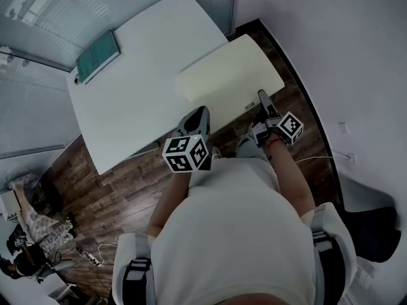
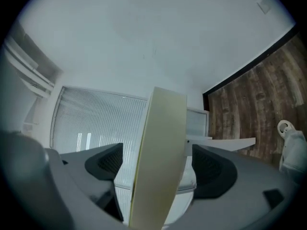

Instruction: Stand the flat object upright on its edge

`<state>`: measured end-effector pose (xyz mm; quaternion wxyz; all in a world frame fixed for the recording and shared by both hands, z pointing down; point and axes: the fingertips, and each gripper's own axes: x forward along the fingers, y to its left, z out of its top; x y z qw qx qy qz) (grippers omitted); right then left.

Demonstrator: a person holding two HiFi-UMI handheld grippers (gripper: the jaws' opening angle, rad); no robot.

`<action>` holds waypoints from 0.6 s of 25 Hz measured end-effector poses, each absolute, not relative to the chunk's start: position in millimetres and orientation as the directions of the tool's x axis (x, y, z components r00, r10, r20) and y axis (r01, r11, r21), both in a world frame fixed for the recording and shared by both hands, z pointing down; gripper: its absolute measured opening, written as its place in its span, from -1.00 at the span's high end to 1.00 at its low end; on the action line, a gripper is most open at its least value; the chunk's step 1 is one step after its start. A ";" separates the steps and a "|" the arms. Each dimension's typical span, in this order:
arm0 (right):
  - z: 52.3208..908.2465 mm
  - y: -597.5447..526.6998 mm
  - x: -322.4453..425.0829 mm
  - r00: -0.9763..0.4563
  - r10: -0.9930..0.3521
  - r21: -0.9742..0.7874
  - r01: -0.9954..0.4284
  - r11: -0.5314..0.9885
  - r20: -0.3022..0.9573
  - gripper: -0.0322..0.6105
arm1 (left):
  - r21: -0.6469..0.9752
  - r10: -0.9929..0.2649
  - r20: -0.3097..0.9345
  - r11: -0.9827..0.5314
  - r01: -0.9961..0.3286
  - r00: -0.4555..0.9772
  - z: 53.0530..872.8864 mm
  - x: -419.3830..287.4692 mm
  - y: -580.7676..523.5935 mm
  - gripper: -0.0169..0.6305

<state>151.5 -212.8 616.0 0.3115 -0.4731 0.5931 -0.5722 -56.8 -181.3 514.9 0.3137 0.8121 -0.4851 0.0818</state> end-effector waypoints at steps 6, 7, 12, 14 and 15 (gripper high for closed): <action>624.9 -235.8 148.8 -0.353 -0.922 -0.980 -0.171 -0.102 0.157 -0.47 | 0.426 -0.753 0.445 -0.299 -0.854 0.486 516.9 -62.2 -184.8 0.89; 625.7 -239.6 148.8 -0.349 -0.925 -0.982 -0.162 -0.102 0.153 -0.47 | 0.425 -0.756 0.446 -0.293 -0.856 0.480 517.2 -63.9 -185.2 0.89; 625.5 -254.2 148.1 -0.337 -0.933 -0.988 -0.125 -0.089 0.127 -0.47 | 0.419 -0.772 0.453 -0.257 -0.871 0.446 516.7 -73.5 -185.5 0.89; 624.7 -259.4 147.6 -0.340 -0.933 -0.989 -0.122 -0.079 0.116 -0.47 | 0.416 -0.776 0.457 -0.246 -0.875 0.435 517.4 -76.2 -185.9 0.89; 624.2 -261.8 147.5 -0.342 -0.933 -0.990 -0.117 -0.074 0.110 -0.47 | 0.416 -0.777 0.459 -0.241 -0.877 0.431 518.1 -77.2 -185.9 0.89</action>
